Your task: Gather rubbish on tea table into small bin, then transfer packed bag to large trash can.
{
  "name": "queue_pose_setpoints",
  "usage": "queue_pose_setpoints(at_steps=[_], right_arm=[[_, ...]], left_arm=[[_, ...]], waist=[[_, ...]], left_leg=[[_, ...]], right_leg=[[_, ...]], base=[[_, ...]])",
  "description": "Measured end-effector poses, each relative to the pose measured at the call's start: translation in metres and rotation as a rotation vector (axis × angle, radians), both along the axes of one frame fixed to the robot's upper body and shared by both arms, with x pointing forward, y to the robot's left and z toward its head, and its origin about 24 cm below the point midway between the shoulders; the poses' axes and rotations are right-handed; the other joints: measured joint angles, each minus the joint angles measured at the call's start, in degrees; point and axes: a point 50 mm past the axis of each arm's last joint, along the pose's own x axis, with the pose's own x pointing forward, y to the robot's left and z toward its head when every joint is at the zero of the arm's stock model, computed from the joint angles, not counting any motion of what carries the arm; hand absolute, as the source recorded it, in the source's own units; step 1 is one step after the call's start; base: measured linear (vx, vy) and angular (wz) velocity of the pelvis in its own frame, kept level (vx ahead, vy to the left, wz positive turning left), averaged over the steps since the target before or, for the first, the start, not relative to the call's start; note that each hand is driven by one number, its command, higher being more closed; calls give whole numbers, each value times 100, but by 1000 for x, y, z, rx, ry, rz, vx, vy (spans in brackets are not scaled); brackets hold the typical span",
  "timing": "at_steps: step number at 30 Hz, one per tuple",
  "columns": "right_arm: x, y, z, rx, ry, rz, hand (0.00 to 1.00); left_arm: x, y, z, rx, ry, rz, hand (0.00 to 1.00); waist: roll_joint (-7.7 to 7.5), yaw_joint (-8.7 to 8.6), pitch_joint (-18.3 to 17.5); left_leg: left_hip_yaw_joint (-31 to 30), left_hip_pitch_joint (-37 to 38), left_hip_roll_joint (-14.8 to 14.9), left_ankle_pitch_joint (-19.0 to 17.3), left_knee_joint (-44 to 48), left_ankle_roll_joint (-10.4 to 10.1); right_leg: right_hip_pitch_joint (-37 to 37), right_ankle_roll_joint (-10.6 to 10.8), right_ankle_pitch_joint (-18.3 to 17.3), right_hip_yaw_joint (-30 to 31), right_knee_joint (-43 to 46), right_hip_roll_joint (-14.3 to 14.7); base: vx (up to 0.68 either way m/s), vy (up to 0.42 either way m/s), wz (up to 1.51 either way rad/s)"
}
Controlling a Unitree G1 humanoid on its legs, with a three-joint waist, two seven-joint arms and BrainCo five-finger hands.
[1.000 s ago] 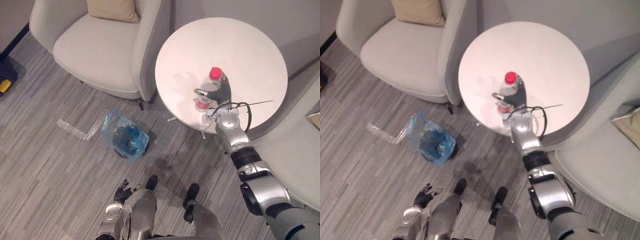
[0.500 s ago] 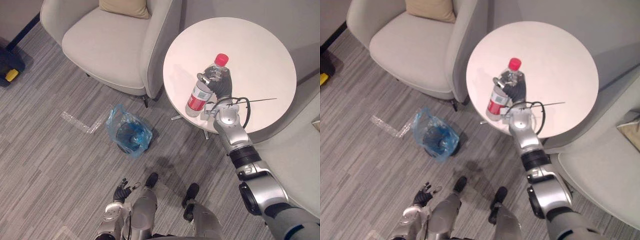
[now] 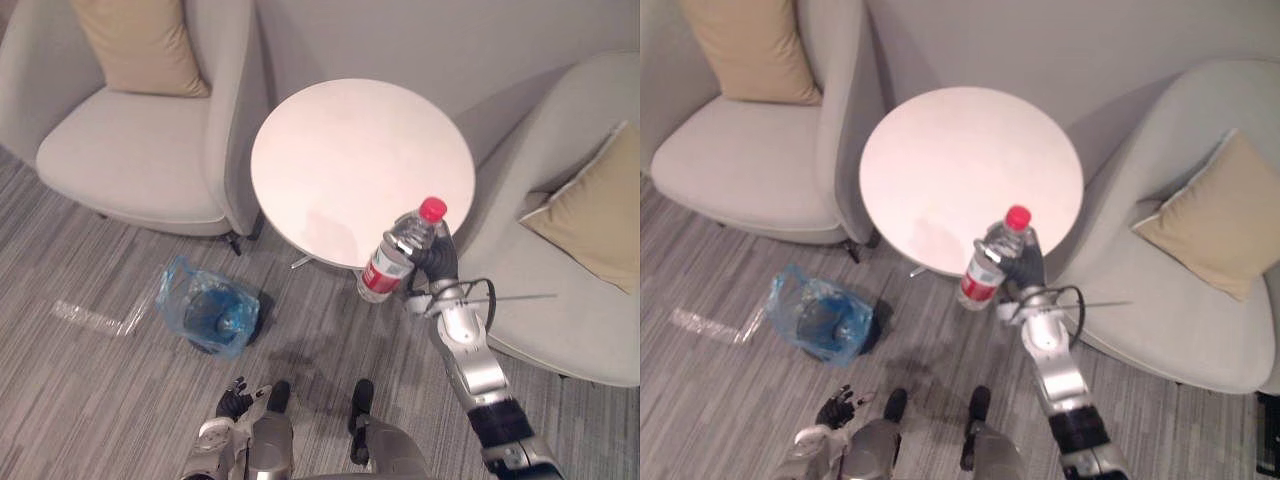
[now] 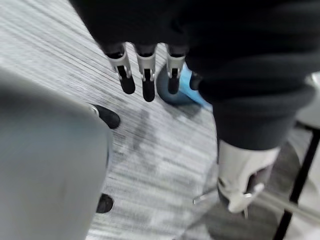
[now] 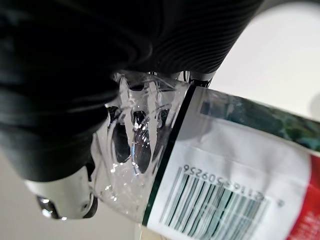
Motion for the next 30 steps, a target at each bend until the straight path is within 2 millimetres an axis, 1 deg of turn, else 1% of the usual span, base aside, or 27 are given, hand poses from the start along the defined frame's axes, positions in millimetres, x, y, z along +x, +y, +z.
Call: queue_pose_setpoints(at_steps=[2, 3, 4, 6, 7, 9, 10, 11, 12, 13, 14, 15, 16, 17, 18, 19, 20, 21, 22, 23, 24, 25, 26, 27, 28, 29, 30], right_arm=[[-12, 0, -8, -6, 28, 7, 100], [-18, 1, -13, 0, 44, 7, 100], [-24, 2, -17, -3, 60, 7, 100], [-30, 2, -23, -12, 82, 17, 100], [-37, 1, -30, -16, 113, 13, 100], [-45, 1, -39, -36, 151, 9, 100], [-47, 3, -41, -32, 159, 5, 100], [-48, 3, -41, -35, 158, -4, 100], [-47, 5, -40, -37, 152, -9, 100], [-48, 8, -40, -45, 145, -14, 100], [-48, 11, -38, -59, 135, -11, 100], [-46, 17, -34, -59, 113, 4, 100], [-43, 21, -30, -56, 93, 15, 100], [-39, 25, -24, -58, 64, 31, 100], [-36, 26, -21, -65, 48, 39, 100], [-32, 28, -16, -66, 24, 46, 100], [-31, 28, -14, -68, 17, 48, 100], [-27, 28, -12, -73, 3, 47, 100], [-25, 28, -12, -77, 2, 43, 100], [-22, 26, -12, -81, 4, 33, 100], [-22, 25, -13, -76, 9, 22, 100], [-22, 21, -14, -76, 11, 5, 100], [-23, 15, -16, -73, 20, -26, 100], [-23, 12, -18, -76, 29, -39, 100], [-23, 11, -19, -77, 33, -43, 100], [-23, 11, -19, -76, 34, -48, 100], [-23, 11, -19, -76, 34, -48, 100]], left_arm=[[-7, 1, -3, 1, 23, 5, 0], [-12, 2, -5, 4, 39, 0, 0], [-16, 2, -7, 4, 54, -1, 0], [-18, -1, -8, 3, 63, -24, 0], [-19, -4, -8, 6, 63, -54, 0], [-19, -6, -7, 9, 56, -83, 0], [-19, -5, -7, 11, 58, -88, 0], [-19, -6, -7, 17, 60, -103, 0], [-19, -7, -7, 23, 59, -109, 0], [-19, -6, -7, 29, 57, -108, 0], [-17, -7, -6, 31, 50, -111, 0], [-14, -8, -4, 30, 29, -116, 0], [-11, -12, -3, 24, 17, -120, 0], [-12, -18, -3, 12, 16, -126, 0], [-11, -19, -3, 8, 12, -126, 0], [-9, -24, -2, -4, 1, -126, 0], [-8, -24, -1, -4, -6, -126, 0], [-7, -24, 0, -5, -13, -125, 0], [-7, -24, 0, -5, -12, -126, 0], [-8, -24, -1, -1, -11, -134, 0], [-8, -23, -1, 2, -12, -136, 0], [-6, -22, 0, 6, -17, -140, 0], [-4, -22, 1, 16, -19, -154, 0], [-4, -21, 1, 22, -19, -158, 0], [-4, -21, 1, 25, -16, -163, 0], [-5, -23, 0, 33, -10, -184, 0], [-6, -24, 0, 36, -6, -195, 0]], waist=[[-2, -58, -182], [4, -151, -251], [18, -191, -308], [37, -197, -365], [56, -220, -394], [67, -236, -387], [57, -257, -392], [66, -288, -403], [73, -302, -404], [56, -307, -411], [27, -303, -435], [2, -247, -469], [94, -179, -499], [312, -157, -529], [396, -153, -519], [466, -146, -471], [470, -134, -432], [473, -102, -373], [487, -99, -368], [485, -127, -360], [413, -178, -330], [453, -221, -335], [447, -288, -331], [421, -331, -314], [417, -351, -316], [431, -373, -318], [456, -376, -325]], left_leg=[[126, 81, 11, -56, 9, 10], [180, 156, 21, -102, 37, 15], [256, 222, 27, -152, 80, 30], [325, 280, 37, -217, 111, 31], [324, 271, 30, -280, 218, 67], [223, 246, -42, -370, 446, 98], [148, 224, -104, -387, 534, 117], [51, 125, -173, -389, 638, 125], [2, 40, -207, -378, 695, 136], [-101, -66, -290, -337, 724, 150], [-318, -209, -426, -304, 821, 131], [-426, -415, -525, -298, 960, 119], [-495, -591, -504, -281, 1038, 89], [-671, -773, -384, -194, 1031, -7], [-767, -842, -323, -116, 1003, -42], [-901, -948, -255, 44, 898, -117], [-950, -942, -234, 110, 821, -144], [-941, -951, -171, 361, 571, -205], [-891, -986, -155, 513, 492, -203], [-647, -1048, -154, 919, 244, -139], [-227, -1021, -111, 1141, -94, -64], [232, -1160, -43, 985, 246, 82], [824, -1336, 10, 541, 882, 467], [1193, -1308, 94, 301, 1219, 493], [1358, -1262, 162, 201, 1314, 446], [1537, -1069, 272, 59, 1275, 264], [1578, -973, 294, -15, 1197, 222]], right_leg=[[25, 32, 32, 122, -40, 14], [88, 36, 35, 187, -55, 21], [141, 42, 32, 210, -50, 26], [177, 57, 16, 293, -20, 31], [158, 56, -73, 307, 154, 19], [-40, 97, -454, 340, 876, -25], [-140, 161, -639, 345, 1223, -94], [-252, 327, -819, 413, 1534, -168], [-353, 426, -989, 582, 1817, -180], [-527, 472, -1317, 914, 2363, -187], [-584, 471, -1666, 1147, 2847, -169], [-572, 321, -1875, 1314, 2734, -175], [-561, 266, -1907, 1297, 2501, -126], [-561, 179, -1698, 1092, 2184, -18], [-559, 136, -1559, 977, 2023, 31], [-560, 81, -1429, 772, 1900, 79], [-562, 63, -1417, 719, 1896, 88], [-598, -3, -1385, 532, 1913, 90], [-614, -38, -1370, 443, 1919, 96], [-640, -134, -1315, 273, 1855, 27], [-658, -210, -1187, -89, 1681, -185], [-684, -232, -1144, -268, 1658, -234], [-732, -233, -1100, -568, 1658, -400], [-723, -215, -1051, -775, 1616, -537], [-710, -209, -1028, -882, 1565, -602], [-653, -178, -971, -1017, 1406, -662], [-622, -146, -945, -1065, 1348, -665]], base=[[-11, 42, -43], [-3, 42, -41], [-7, 50, -33], [-27, 43, -23], [-62, 46, -2], [-53, 36, 24], [-43, 10, 49], [-44, 6, 57], [-41, 5, 73], [-37, -30, 97], [-41, -76, 113], [-78, -123, 96], [-103, -126, 72], [-93, -91, 53], [-75, -84, 66], [-52, -74, 52], [-128, -139, 71], [-122, -126, 57], [-165, -142, 82], [-169, -33, 85], [-191, -4, 102], [-217, 26, 120], [-199, -3, 132], [-229, 21, 126], [-197, 69, 111], [-157, 87, 76], [-114, 124, 71]])
